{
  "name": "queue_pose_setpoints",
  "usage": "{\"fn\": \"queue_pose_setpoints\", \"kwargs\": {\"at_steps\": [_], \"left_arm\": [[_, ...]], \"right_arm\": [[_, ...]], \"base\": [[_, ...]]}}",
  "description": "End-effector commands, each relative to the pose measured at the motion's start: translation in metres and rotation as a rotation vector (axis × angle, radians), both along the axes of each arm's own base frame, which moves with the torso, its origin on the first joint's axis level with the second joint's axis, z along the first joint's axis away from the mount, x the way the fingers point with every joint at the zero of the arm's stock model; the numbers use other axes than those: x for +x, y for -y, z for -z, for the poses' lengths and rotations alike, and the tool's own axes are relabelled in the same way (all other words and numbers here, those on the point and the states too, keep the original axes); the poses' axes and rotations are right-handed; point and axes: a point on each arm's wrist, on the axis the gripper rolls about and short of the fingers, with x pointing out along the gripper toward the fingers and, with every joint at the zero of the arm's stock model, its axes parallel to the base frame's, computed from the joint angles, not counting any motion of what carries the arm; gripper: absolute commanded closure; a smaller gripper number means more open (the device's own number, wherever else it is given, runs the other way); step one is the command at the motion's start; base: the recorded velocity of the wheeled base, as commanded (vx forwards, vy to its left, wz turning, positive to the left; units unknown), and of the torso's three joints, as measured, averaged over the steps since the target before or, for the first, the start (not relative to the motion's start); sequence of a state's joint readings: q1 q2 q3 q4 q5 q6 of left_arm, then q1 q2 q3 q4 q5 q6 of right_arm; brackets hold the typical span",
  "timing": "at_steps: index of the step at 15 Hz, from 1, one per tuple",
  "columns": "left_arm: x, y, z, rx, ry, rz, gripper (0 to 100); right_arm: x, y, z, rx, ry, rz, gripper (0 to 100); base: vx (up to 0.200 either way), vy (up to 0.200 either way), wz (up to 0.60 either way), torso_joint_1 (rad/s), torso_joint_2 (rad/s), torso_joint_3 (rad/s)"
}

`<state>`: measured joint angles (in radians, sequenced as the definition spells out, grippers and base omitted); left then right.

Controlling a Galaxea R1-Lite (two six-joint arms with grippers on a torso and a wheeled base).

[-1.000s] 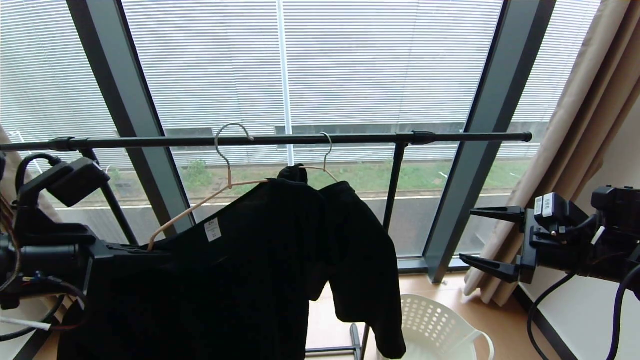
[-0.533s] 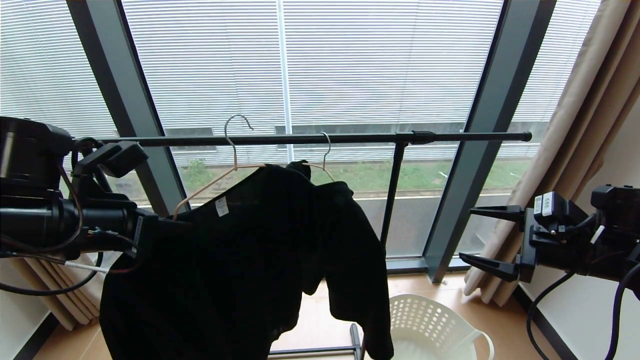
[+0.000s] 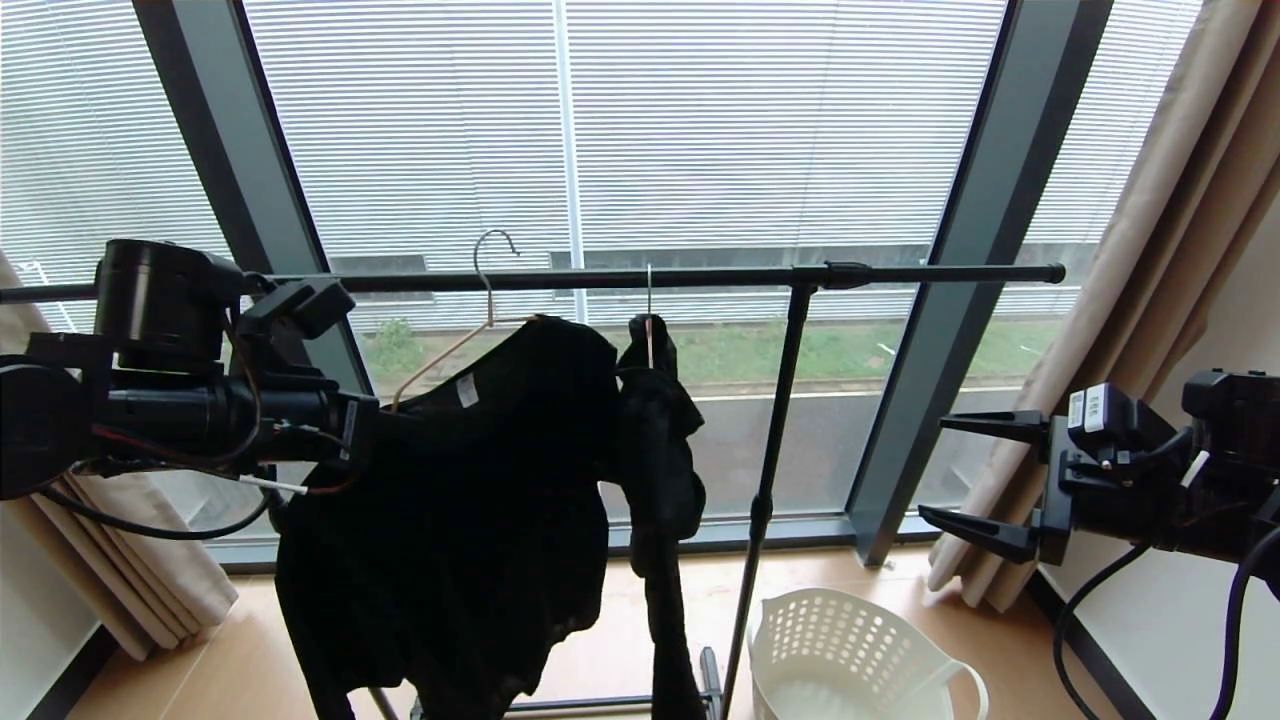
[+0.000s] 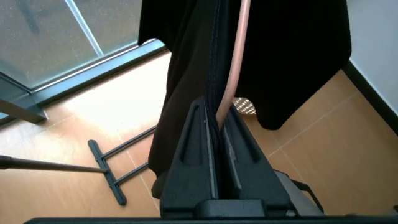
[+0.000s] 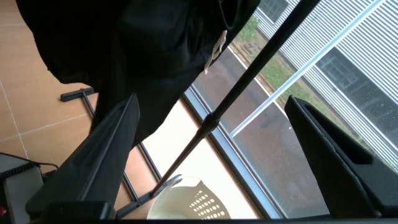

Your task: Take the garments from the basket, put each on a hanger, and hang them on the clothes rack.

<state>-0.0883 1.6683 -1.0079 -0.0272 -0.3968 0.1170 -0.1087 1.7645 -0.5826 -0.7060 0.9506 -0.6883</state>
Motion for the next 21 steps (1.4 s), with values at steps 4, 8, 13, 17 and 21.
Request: {"fn": "queue_pose_setpoints", "kwargs": {"at_steps": [4,8,13,17,21], "left_arm": [[0.018,0.006,0.006,-0.006,-0.022,-0.022,100],[0.03,0.009,0.008,-0.029,-0.04,-0.051,100],[0.044,0.01,0.015,-0.039,-0.062,-0.075,100],[0.049,0.01,0.022,-0.038,-0.078,-0.075,100],[0.054,0.011,0.028,-0.038,-0.08,-0.076,100]], "right_arm": [[0.0,0.0,0.0,0.0,-0.001,0.0,0],[0.0,-0.003,0.001,0.001,-0.005,-0.013,0],[0.002,-0.003,0.004,-0.005,-0.01,-0.002,0],[0.002,-0.003,0.004,-0.005,-0.01,-0.002,0],[0.004,-0.003,0.007,-0.004,-0.02,0.0,0]], "base": [[0.0,0.0,0.0,0.0,0.0,0.0],[0.0,0.0,0.0,0.0,0.0,0.0],[0.0,0.0,0.0,0.0,0.0,0.0],[0.0,0.0,0.0,0.0,0.0,0.0],[0.0,0.0,0.0,0.0,0.0,0.0]]}}
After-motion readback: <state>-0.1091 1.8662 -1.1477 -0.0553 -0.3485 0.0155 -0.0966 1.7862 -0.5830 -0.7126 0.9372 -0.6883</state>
